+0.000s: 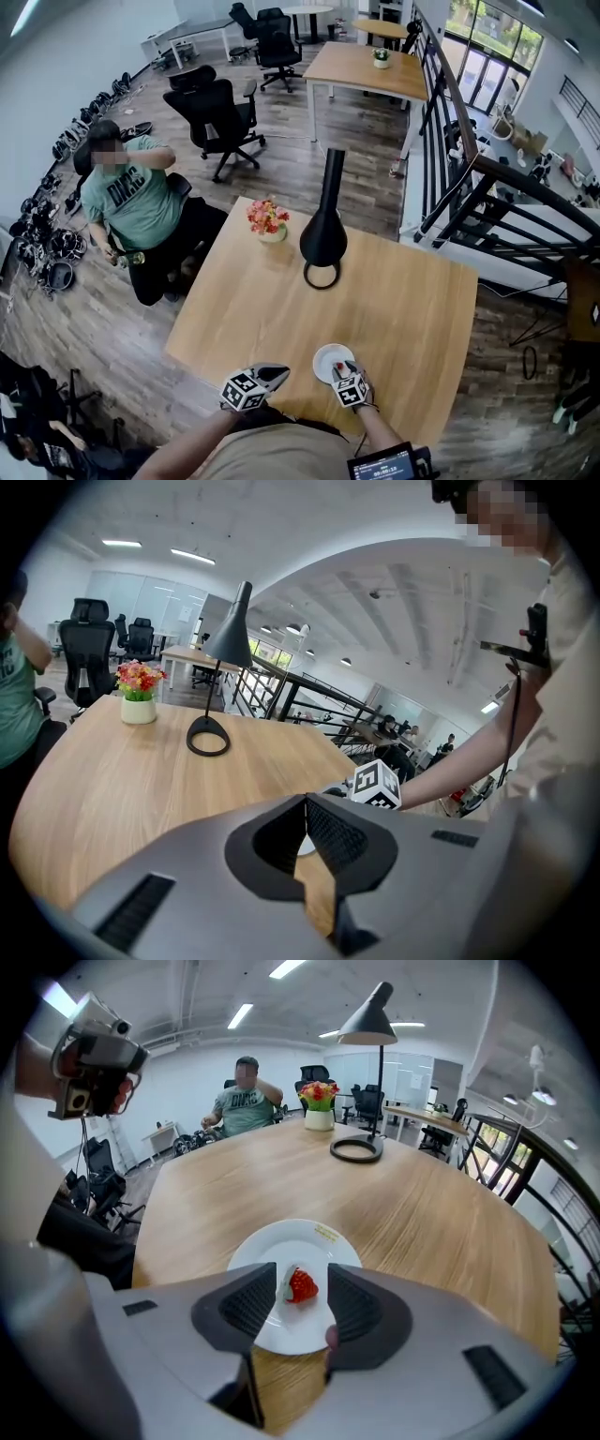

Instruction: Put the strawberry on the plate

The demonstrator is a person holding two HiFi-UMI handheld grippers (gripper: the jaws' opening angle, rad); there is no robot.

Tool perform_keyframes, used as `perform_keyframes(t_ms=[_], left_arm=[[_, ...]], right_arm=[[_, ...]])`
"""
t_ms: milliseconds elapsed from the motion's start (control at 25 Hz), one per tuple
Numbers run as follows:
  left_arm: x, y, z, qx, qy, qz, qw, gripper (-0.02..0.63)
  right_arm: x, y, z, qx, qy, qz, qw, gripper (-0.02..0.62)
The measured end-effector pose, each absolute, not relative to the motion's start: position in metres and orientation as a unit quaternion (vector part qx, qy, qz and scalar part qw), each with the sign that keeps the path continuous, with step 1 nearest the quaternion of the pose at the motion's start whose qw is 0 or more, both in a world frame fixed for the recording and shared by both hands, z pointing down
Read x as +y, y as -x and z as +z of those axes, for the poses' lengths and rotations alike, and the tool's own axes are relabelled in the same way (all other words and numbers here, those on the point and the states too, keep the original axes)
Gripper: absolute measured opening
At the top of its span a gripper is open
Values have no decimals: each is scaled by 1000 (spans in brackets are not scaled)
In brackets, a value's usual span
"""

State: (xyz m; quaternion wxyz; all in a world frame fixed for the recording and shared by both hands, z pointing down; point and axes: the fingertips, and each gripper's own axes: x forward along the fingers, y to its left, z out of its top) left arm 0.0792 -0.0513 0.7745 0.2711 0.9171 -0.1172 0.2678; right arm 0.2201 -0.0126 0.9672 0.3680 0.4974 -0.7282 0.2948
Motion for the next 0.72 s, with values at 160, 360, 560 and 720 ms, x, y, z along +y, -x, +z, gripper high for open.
perform_keyframes(t_ms=[160,360,560,720], left_arm=[[-56,-80,771,-123,-919,257,273,5],[-55,-83,761,-127,-921,235,283,5],[-70,-90,737,-129,-931,197,280,5],[-77,-96,709,-124,-937,162,283,5]], right_arm=[[-6,-230,950,-724,-524,305,329,156],[-8,-252,889,-712,-595,268,259,189],[-26,-281,794,-703,-660,192,183,189],[-27,-306,717,-679,-708,144,131,187]])
